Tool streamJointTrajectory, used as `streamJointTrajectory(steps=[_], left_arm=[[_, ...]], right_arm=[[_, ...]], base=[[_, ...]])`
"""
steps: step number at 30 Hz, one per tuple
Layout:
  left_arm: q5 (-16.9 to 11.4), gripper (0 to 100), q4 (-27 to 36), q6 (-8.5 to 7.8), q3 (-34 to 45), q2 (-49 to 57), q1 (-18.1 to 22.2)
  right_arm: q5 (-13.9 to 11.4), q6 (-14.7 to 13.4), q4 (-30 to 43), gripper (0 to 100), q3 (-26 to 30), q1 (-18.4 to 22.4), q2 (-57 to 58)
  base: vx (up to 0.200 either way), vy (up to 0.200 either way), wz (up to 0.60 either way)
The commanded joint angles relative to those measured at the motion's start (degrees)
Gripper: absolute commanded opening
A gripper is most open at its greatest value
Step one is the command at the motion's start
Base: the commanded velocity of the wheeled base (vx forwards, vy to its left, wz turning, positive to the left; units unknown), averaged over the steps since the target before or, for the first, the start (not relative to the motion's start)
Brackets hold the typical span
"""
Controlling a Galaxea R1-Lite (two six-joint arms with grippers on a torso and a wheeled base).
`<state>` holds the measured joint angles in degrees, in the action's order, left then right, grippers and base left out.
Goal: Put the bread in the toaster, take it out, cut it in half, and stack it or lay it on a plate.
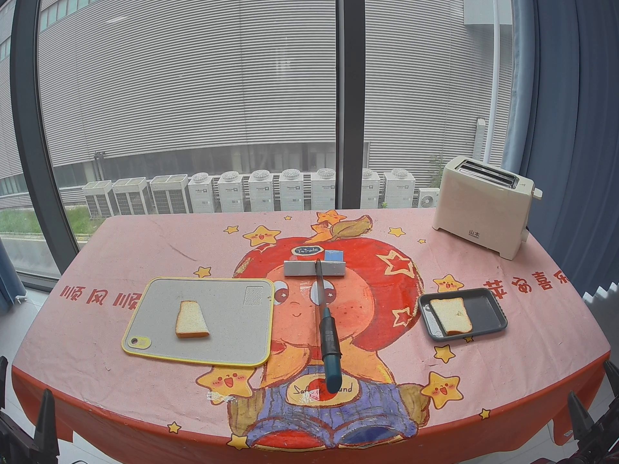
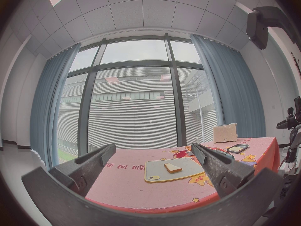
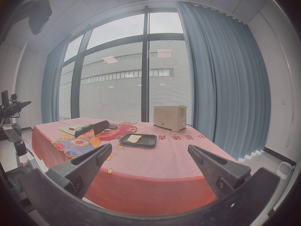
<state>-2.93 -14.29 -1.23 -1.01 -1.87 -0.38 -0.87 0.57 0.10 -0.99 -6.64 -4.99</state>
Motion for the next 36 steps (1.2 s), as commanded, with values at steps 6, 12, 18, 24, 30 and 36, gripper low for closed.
streamJointTrajectory(steps=[6,12,18,24,30,36], left_arm=[[-0.59,100,-3.55,-0.09,1.01,-5.78,0.11],[-0.68,100,-9.0,0.0,1.01,-12.11,0.11],[-0.77,100,-13.84,-0.26,1.01,-18.7,0.03],[-2.35,100,-15.86,-0.35,1.01,-24.33,-0.06],[-2.44,100,-15.86,-0.44,1.01,-27.49,-0.41],[-2.7,100,-16.03,-1.23,1.01,-31.09,-0.85]], right_arm=[[-0.01,0.04,-0.01,100,0.99,-0.04,-0.11],[-0.01,0.04,-0.01,100,0.99,-0.04,-0.11],[-0.01,0.04,-0.01,100,0.99,-0.04,-0.11],[-0.01,0.04,-0.01,100,0.99,-0.04,-0.11],[-0.01,0.04,-0.01,100,0.99,-0.04,-0.11],[-0.01,0.04,-0.01,100,0.99,-0.04,-0.11]], base=[[0.0,0.0,0.0],[0.0,0.0,0.0],[0.0,0.0,0.0],[0.0,0.0,0.0],[0.0,0.0,0.0],[0.0,0.0,0.0]])
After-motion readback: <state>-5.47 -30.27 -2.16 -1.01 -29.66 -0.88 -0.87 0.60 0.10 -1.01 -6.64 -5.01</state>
